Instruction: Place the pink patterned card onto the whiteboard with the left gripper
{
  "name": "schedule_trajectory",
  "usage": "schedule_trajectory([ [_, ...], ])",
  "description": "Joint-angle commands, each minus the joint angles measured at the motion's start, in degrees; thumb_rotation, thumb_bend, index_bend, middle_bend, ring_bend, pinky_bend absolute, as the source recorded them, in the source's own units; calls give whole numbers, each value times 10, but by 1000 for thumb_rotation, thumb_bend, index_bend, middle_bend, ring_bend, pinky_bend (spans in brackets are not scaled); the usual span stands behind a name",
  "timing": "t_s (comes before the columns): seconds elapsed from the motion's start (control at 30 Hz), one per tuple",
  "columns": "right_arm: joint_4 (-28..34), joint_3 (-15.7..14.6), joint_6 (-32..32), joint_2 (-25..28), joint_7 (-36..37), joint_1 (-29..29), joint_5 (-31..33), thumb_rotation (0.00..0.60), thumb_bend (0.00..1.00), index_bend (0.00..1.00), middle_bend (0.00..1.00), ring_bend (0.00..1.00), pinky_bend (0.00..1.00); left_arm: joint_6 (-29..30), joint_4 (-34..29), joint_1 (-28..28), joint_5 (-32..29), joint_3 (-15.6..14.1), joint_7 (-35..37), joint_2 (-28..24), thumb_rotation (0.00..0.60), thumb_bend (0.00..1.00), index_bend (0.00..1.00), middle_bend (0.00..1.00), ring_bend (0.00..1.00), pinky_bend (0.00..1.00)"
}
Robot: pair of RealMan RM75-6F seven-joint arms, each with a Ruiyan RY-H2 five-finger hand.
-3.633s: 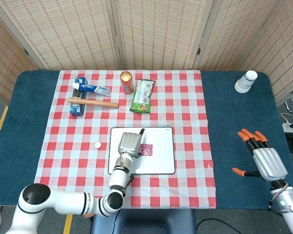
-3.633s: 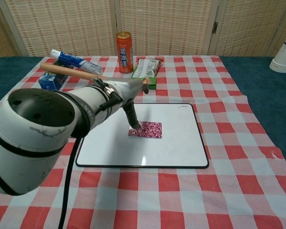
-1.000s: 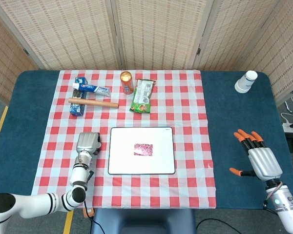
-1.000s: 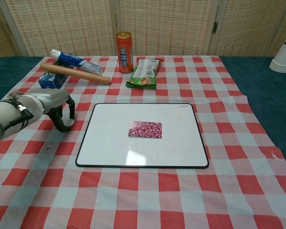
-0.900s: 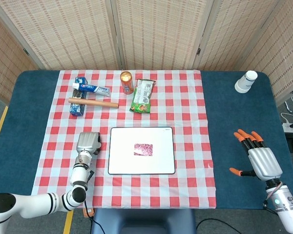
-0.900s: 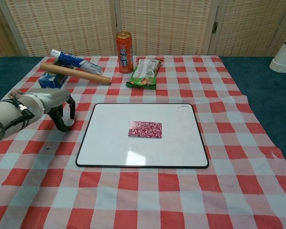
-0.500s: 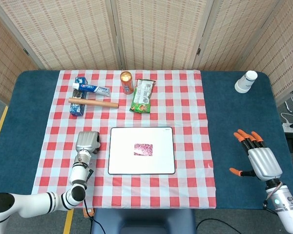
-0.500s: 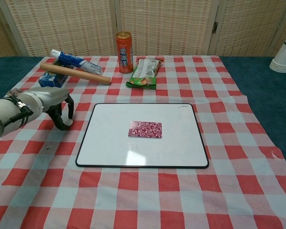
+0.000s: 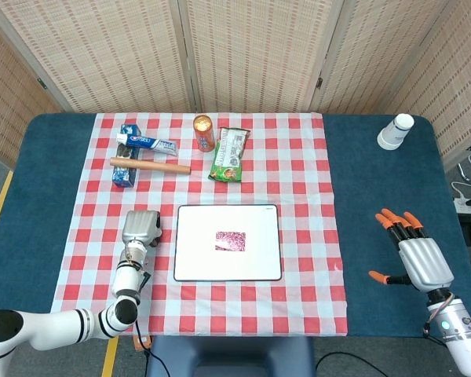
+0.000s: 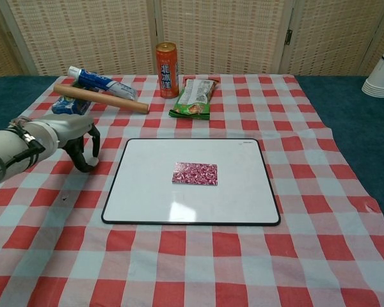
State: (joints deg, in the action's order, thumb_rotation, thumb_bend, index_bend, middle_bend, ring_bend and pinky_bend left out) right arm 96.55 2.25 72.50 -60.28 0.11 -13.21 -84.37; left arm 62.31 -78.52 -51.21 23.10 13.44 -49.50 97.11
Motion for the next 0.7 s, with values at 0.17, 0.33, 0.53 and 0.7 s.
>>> schedule_trajectory([
  [0.17,1,0,2,1,3,0,-2,457,0,0,0,0,0,13,-25,-4,4,4,-9,-11,600,304,556,1000,1000,1000],
  [0.33,1,-2,1,3,7,0,-7,457,0,0,0,0,0,42,-74,-22,15,18,-28,-17,600,305,556,1000,1000,1000],
  [0.53,-3,-5,1,5,17,0,-15,457,0,0,0,0,0,89,-115,-63,16,55,-59,9,600,305,556,1000,1000,1000],
  [0.7,-5,-7,1,7,25,0,-17,455,0,0,0,0,0,104,-115,-93,3,77,-78,44,600,305,556,1000,1000,1000],
])
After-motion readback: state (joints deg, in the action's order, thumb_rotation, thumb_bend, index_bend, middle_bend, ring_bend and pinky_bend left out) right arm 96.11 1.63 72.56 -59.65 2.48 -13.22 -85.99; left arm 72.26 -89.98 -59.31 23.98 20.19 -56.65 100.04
